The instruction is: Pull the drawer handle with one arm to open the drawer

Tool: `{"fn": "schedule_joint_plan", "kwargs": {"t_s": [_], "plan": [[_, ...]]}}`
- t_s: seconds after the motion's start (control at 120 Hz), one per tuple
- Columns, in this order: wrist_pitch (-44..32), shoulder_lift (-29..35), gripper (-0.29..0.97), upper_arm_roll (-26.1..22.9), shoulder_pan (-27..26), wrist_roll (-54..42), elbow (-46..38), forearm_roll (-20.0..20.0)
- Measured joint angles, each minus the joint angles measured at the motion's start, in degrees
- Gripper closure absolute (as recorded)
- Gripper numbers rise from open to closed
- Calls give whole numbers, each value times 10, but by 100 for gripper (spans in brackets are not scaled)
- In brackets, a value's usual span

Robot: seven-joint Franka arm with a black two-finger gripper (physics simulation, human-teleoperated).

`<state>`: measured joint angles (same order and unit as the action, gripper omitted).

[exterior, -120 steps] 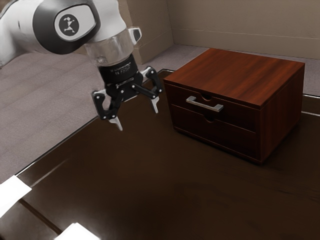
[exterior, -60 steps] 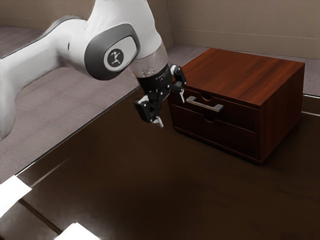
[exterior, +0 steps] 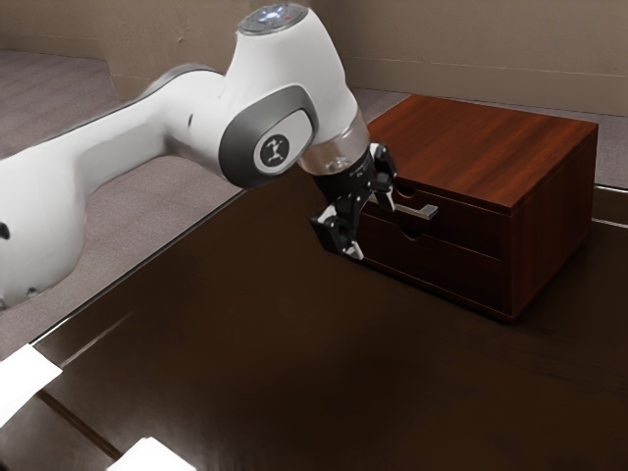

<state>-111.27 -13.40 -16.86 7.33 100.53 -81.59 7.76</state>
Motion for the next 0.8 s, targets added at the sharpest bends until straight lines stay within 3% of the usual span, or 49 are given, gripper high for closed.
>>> {"fn": "schedule_joint_plan", "kwargs": {"t_s": [0.3, 0.558, 0.8], "plan": [[-29, -33, 7, 1, 5, 26, 32, 8], [-47, -100, 7, 0, 6, 34, 94, 44], [-52, -121, 10, 1, 6, 39, 96, 53]]}}
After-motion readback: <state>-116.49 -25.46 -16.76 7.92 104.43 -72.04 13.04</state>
